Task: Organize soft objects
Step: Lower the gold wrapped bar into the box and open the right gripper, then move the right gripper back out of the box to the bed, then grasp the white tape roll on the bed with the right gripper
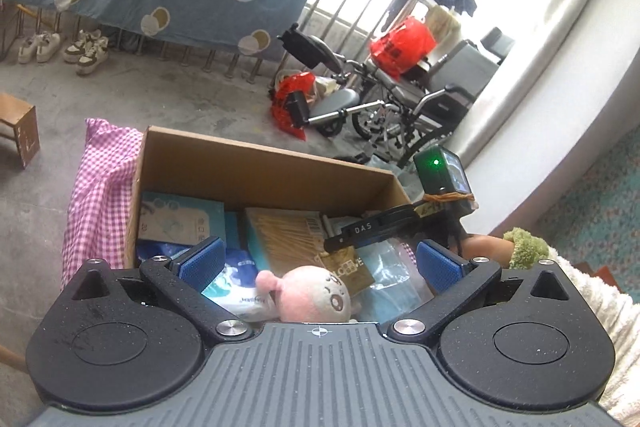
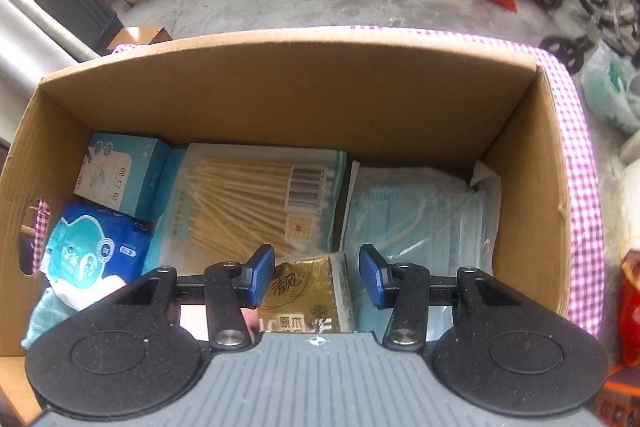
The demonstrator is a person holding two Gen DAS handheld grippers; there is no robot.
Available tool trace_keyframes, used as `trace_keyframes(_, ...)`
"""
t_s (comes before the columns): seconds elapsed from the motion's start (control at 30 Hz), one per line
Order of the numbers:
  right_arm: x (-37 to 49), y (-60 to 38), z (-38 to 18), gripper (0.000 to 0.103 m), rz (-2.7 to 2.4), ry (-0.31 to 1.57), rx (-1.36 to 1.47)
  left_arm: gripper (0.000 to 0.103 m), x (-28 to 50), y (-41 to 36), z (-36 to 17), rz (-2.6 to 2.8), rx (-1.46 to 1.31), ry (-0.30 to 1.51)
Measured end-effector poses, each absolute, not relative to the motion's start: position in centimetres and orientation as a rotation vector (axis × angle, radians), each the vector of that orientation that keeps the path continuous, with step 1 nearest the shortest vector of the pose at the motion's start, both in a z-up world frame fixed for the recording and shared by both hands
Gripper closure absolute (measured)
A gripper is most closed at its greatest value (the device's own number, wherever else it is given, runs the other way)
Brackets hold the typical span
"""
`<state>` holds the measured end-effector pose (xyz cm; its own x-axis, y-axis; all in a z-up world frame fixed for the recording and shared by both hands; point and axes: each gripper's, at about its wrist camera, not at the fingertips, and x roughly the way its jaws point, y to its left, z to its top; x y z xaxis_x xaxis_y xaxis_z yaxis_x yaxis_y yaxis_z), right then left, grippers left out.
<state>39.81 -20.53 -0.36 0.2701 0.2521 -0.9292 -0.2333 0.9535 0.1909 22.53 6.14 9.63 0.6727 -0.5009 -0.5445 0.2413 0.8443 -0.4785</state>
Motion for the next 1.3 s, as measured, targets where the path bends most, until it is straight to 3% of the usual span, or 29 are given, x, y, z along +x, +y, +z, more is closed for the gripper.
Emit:
trace_keyframes(0.27, 35.4, -23.5, 4.6, 0.053, 0.349, 1.107, 0.179, 0.001, 18.9, 8.3, 9.9, -0.446, -0.440, 0.675)
trace_keyframes(0.6, 18.6, -31.4, 11.5, 0.040, 0.445, 0.877, 0.423, 0.001, 14.7, 6.9, 8.1, -0.537, -0.384, 0.725)
trace_keyframes(0.83, 10.5, -33.3, 8.1, 0.039, 0.408, 0.882, 0.518, 0.001, 13.4, 1.4, 3.3, -0.626, -0.279, 0.860)
trace_keyframes(1.1, 7.3, -30.8, 1.0, 0.039, 0.302, 0.999, 0.397, 0.001, 12.4, -7.5, -3.4, -0.774, 0.008, 1.028)
trace_keyframes(1.3, 7.1, -30.1, 1.7, 0.039, 0.311, 0.931, 0.338, 0.002, 12.3, -8.2, -4.0, -0.707, 0.061, 0.966)
